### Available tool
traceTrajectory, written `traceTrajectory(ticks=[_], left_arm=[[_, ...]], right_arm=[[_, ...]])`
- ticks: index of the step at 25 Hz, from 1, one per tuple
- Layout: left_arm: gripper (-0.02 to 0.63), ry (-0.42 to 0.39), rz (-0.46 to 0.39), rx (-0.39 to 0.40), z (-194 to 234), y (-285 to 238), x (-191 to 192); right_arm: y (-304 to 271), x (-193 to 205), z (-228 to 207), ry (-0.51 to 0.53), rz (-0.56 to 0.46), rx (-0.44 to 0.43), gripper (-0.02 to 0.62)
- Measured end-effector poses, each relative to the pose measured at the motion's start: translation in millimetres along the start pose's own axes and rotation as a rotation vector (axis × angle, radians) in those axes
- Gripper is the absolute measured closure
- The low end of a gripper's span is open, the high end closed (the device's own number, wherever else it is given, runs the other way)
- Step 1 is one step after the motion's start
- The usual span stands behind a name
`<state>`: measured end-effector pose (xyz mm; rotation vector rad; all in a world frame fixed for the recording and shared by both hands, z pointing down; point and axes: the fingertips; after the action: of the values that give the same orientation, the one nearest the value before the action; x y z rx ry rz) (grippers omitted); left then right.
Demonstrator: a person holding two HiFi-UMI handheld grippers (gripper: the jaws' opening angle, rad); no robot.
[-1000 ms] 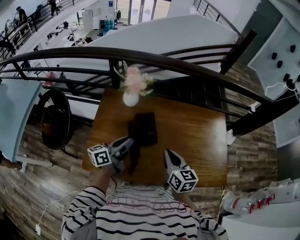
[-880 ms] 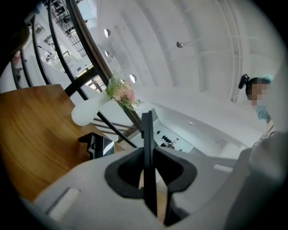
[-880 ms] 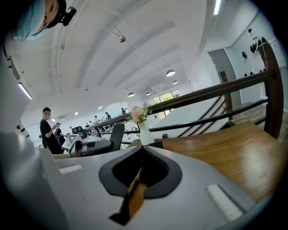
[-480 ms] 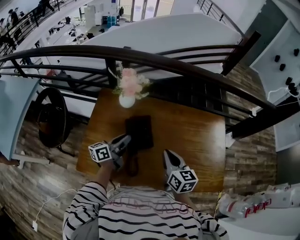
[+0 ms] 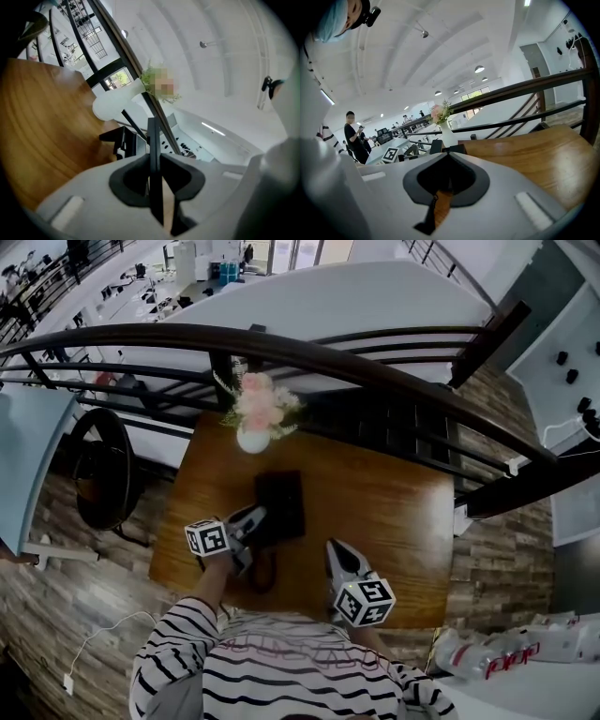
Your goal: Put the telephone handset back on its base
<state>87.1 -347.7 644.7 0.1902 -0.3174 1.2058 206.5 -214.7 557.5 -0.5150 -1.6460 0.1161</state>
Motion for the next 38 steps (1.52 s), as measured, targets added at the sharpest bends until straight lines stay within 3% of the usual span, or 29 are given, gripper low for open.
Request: traceTrajectory(ticks=[5,13,21,26,31,35,38], left_arm=[[0.535,0.009,0.013,-0.022,18,-9,-2],[0.535,0.056,0.021,0.043,31,-18,-7],[0.535,0.119,0.010,0.043,46,-21,-8],[0.535,0.253,-0.003,0.041,55,-21,-6],[0.535,0.291,0.004,0.076,54,-22,-6],[0.534,0.256,0.026,0.028,63,-22,-6],[0.534,0.257,0.036,0.078,53,-29,-6]], right_arm=[[-7,1,-5,-0.001,0.010,-0.010,0.595],[-11,5,-10,-0.006,0.028,-0.013,0.595],[-10,6,-17,-0.007,0.041,-0.011,0.595],[-11,6,-19,-0.005,0.045,-0.019,0.595],[-13,9,-20,-0.003,0.053,-0.026,0.595],[-15,9,-20,-0.003,0.056,-0.033,0.595],[-16,7,-18,-0.001,0.055,-0.038,0.595]])
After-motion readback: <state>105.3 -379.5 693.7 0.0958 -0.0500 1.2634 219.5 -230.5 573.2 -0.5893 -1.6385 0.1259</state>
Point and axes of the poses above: the fingertips, and each gripper's own axes: y backward along the fingers, z to its left, x out of its underside, and after that the axes turned 14 degrees about y, right-handed
